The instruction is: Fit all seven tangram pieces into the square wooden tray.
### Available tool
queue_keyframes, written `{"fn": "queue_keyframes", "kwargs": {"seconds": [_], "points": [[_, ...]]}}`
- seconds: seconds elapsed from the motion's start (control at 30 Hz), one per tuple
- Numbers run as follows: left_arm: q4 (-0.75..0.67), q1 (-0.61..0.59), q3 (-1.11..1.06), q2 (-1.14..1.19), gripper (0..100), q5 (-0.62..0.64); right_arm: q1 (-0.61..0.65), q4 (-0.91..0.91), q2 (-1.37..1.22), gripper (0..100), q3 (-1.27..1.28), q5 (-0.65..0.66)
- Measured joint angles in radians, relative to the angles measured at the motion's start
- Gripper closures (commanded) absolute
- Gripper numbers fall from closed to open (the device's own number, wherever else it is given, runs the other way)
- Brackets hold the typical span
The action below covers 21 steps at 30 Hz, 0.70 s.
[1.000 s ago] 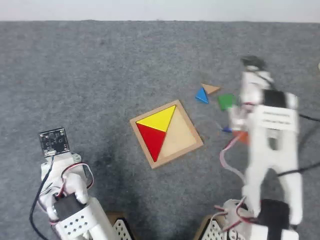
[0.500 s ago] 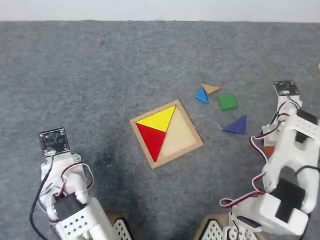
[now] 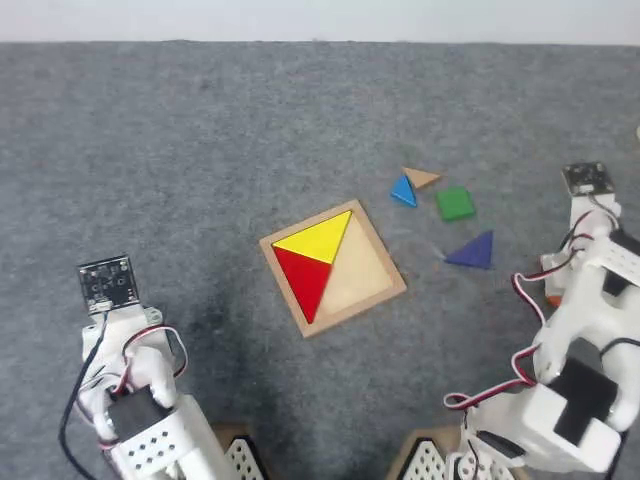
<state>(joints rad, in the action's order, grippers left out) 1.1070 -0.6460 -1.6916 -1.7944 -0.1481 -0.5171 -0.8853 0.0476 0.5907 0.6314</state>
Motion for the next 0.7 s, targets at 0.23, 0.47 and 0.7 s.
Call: {"fn": "queue_keyframes", "kwargs": {"seconds": [0.23, 0.47, 0.7], "points": [[0.000, 0.000, 0.000, 0.000, 98, 0.000, -0.012, 0.155, 0.000, 82.9, 0.104, 0.014], [0.000, 0.000, 0.000, 0.000, 98, 0.000, -0.006, 0.170, -0.029, 82.9, 0.143, 0.014], [0.000, 0.000, 0.000, 0.000, 98, 0.000, 0.015, 0.181, -0.051, 82.9, 0.152, 0.023]]}}
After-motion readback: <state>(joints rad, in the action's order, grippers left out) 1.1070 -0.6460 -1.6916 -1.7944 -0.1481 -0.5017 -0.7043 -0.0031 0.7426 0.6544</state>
